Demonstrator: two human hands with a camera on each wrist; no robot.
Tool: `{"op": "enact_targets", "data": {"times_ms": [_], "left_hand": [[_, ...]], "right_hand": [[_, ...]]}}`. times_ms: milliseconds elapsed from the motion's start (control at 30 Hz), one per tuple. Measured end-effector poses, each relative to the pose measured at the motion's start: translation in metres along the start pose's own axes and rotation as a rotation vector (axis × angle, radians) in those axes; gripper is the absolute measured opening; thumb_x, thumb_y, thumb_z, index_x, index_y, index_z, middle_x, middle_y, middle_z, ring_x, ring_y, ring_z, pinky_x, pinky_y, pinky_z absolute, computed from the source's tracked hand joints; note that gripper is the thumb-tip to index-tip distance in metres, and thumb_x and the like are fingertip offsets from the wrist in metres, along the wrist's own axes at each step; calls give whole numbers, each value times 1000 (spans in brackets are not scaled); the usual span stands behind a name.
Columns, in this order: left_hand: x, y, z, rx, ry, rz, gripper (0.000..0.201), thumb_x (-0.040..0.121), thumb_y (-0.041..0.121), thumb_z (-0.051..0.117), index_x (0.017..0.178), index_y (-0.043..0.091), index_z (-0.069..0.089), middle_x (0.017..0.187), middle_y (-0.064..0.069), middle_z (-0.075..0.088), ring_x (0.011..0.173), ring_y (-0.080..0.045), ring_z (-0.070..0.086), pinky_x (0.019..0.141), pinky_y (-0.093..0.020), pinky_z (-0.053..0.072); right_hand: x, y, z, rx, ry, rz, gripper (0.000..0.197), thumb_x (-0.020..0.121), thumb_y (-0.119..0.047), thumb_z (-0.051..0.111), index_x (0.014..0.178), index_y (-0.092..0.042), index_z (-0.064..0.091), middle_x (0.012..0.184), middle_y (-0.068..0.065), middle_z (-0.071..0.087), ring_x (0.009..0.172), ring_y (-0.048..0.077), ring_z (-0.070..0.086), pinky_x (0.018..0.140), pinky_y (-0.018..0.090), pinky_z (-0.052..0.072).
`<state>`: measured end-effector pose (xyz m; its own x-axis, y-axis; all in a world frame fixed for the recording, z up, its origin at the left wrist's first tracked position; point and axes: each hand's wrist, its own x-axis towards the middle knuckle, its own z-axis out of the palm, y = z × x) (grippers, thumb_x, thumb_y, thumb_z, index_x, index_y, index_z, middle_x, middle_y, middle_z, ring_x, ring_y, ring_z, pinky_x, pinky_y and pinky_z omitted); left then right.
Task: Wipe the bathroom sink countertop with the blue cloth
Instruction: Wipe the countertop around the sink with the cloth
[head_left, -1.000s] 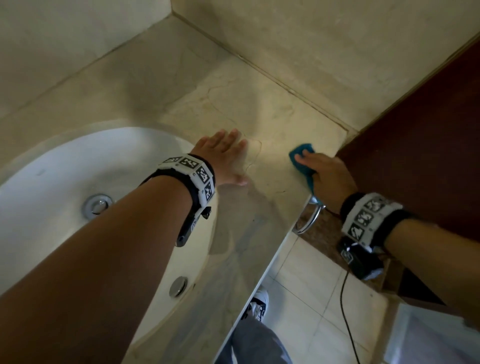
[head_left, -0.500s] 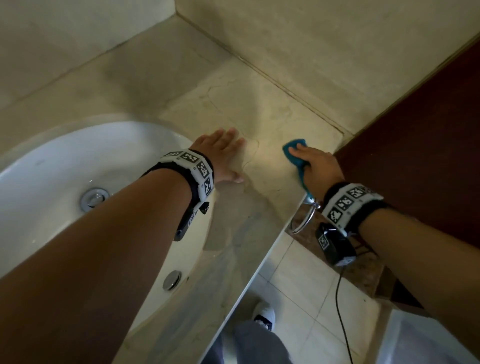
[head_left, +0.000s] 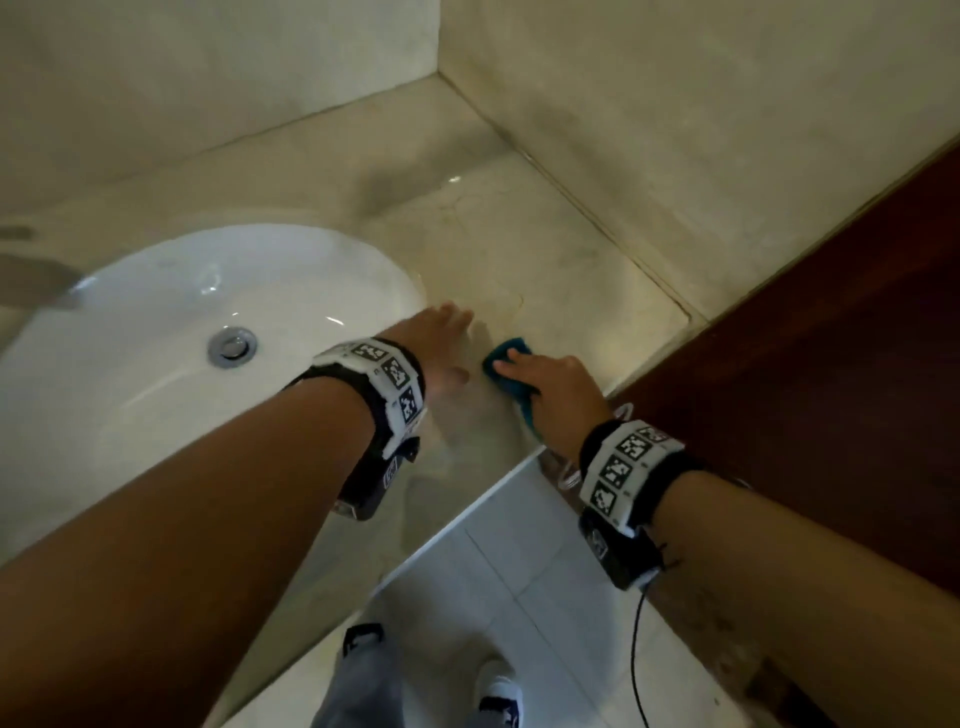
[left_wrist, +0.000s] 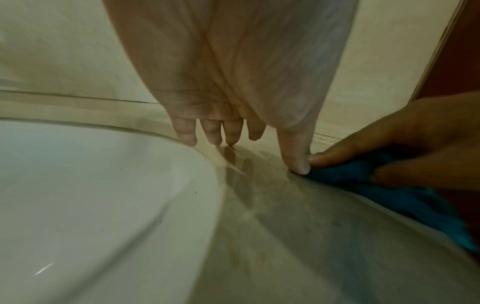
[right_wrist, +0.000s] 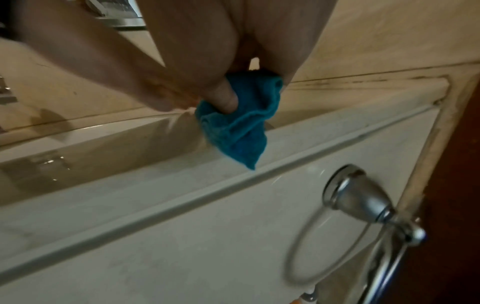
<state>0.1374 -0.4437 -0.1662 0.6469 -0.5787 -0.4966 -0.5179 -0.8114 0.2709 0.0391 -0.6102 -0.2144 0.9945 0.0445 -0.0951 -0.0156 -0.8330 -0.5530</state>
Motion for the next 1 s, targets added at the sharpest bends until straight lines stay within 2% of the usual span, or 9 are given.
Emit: {"op": "enact_targets", "data": {"times_ms": [100,200,400,533,633,767,833,900,1000], "left_hand": [[-54,-1,18,-91,28,-120,101,80,60,57,150,23,-6,159,-4,-5,146,-20,3,118,-40,8],[-97,-1,38,-118,12,-231,118,69,72,59,148,26,-15,157,-1,-15,146,-19,-9,118,-45,-1],[-139,10,90,-206,-9,-401,123,66,67,65,147,23,-16,157,2,-16,145,-19,-11,117,-49,0],[-154,12,111,-241,1,-463,107,80,54,61,148,17,-13,158,-3,-14,146,-22,-7,118,-46,3],[-156,15,113,-243,19,-472,105,82,50,61,148,17,-14,157,-4,-16,146,-22,-8,117,-45,2],[-155,13,112,-262,14,-474,107,82,50,63,148,16,-13,158,-3,-15,146,-22,-7,117,-46,2],[-154,12,114,-256,8,-462,107,82,51,62,148,17,-15,157,-2,-17,146,-21,-8,118,-46,1],[-152,10,118,-250,-3,-457,106,83,50,61,147,17,-17,156,-1,-20,146,-21,-9,117,-46,-1],[-149,7,122,-263,18,-456,107,83,50,61,147,18,-18,156,-1,-21,146,-21,-11,116,-47,-3]], "right_hand": [[8,14,-25,-43,40,67,48,82,9,55,128,-5,54,139,19,45,128,32,45,115,32,26],[12,21,-36,-159,18,167,51,88,5,47,137,-9,44,147,14,36,134,32,37,116,38,22],[8,7,-29,-335,-86,169,56,92,-2,44,144,-16,28,154,8,22,129,38,35,112,38,28],[-11,-34,-1,-311,-181,1,63,90,3,42,145,-23,26,156,1,18,129,37,32,112,41,28],[-26,-61,26,-341,-248,-102,66,90,2,40,146,-27,22,156,-3,16,128,34,31,111,41,30],[-22,-53,29,-168,-267,-185,64,86,8,45,141,-24,36,153,1,26,133,31,34,115,39,27],[-12,-40,14,-54,-174,-116,59,84,12,48,136,-17,45,150,9,32,135,32,35,117,35,23],[-3,-32,-1,-86,-99,3,56,86,10,47,137,-12,44,150,13,30,136,32,33,117,31,20],[4,-29,-2,-232,-93,75,56,90,4,45,142,-16,35,153,10,25,136,36,30,117,36,23]]}}
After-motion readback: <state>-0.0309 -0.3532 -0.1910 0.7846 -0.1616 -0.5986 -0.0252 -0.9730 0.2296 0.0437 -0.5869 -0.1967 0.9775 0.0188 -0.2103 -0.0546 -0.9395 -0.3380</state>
